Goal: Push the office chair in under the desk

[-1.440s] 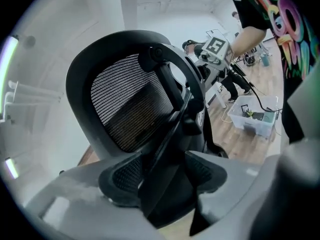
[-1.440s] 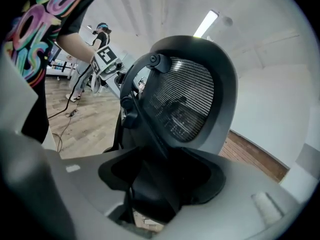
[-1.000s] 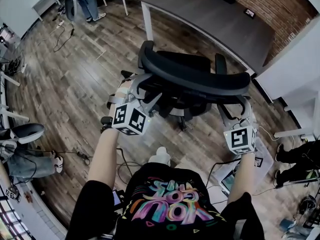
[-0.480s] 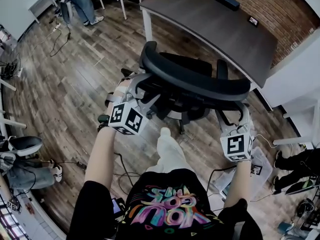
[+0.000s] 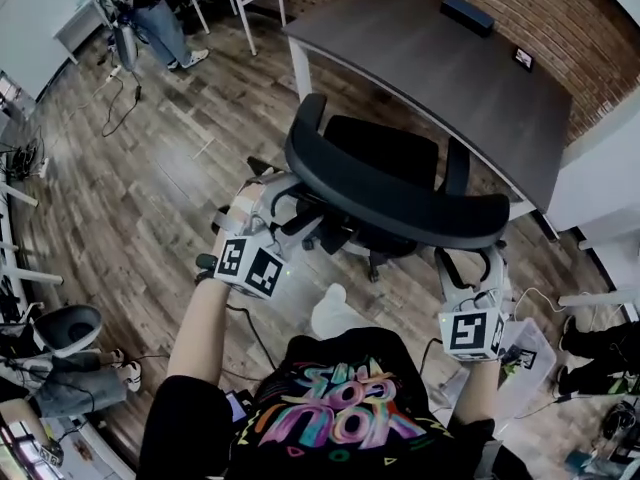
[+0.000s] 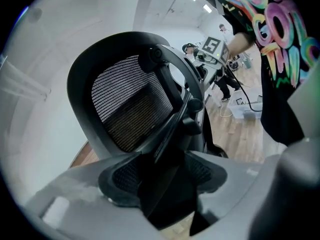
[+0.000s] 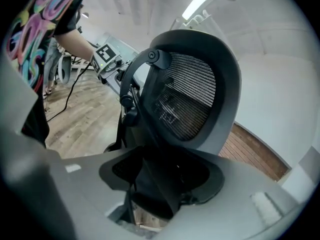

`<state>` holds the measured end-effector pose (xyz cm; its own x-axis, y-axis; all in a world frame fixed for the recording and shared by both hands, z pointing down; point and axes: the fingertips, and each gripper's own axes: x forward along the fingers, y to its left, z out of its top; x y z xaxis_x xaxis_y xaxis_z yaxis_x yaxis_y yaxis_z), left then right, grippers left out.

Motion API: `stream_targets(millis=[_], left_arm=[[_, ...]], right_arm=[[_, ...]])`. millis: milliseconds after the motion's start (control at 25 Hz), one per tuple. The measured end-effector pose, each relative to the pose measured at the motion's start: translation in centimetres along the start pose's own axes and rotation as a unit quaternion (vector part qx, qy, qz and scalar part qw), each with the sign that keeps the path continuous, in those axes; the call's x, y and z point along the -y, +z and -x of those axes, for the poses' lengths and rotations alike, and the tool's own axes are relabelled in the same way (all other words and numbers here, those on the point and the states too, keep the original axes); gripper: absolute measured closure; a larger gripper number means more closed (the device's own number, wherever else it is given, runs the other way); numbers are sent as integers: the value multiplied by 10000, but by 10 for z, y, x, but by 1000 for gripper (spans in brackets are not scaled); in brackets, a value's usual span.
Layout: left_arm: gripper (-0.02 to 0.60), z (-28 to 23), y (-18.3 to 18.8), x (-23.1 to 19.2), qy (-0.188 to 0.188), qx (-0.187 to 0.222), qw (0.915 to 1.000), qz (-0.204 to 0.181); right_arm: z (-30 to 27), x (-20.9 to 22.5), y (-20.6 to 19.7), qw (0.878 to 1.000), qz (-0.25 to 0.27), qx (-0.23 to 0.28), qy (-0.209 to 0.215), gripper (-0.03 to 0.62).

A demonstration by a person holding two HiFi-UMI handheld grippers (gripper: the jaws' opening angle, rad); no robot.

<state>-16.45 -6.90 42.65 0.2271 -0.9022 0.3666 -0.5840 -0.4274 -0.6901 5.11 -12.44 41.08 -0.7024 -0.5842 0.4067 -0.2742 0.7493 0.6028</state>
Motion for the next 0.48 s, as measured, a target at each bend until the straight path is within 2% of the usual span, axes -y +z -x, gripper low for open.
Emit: stream_targets(millis=[120, 280, 480], left_arm=[[314, -15, -12, -17, -6, 33, 9999, 123], [314, -27, -37, -42, -106, 76, 9999, -14], [313, -44, -58, -69, -214, 215, 9995, -5]], right_arm=[[-21, 7, 5, 10000, -25, -86, -19, 365], [-51, 10, 20, 9999, -62, -96, -72, 367], [-81, 19, 31, 9995, -220, -219, -50, 377]])
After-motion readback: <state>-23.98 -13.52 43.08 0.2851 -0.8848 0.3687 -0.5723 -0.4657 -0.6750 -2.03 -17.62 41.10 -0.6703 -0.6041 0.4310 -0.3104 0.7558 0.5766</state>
